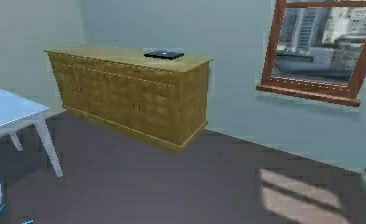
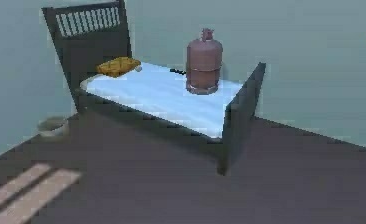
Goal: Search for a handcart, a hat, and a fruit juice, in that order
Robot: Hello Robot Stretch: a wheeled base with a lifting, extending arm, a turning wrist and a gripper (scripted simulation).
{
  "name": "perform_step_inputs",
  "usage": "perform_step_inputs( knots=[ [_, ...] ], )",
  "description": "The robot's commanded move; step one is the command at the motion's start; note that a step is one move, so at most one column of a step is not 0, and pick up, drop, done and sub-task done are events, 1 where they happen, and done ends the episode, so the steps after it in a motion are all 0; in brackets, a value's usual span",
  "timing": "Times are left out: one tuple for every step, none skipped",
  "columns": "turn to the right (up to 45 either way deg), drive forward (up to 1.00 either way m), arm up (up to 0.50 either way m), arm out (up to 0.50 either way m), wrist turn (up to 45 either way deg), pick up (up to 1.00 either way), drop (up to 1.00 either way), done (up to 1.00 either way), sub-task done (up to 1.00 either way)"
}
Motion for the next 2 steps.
perform_step_inputs(
  knots=[
    [-45.0,0.0,0.0,0.0,0.0,0.0,0.0,0.0,0.0],
    [-45.0,0.0,0.0,0.0,0.0,0.0,0.0,0.0,0.0]
  ],
)
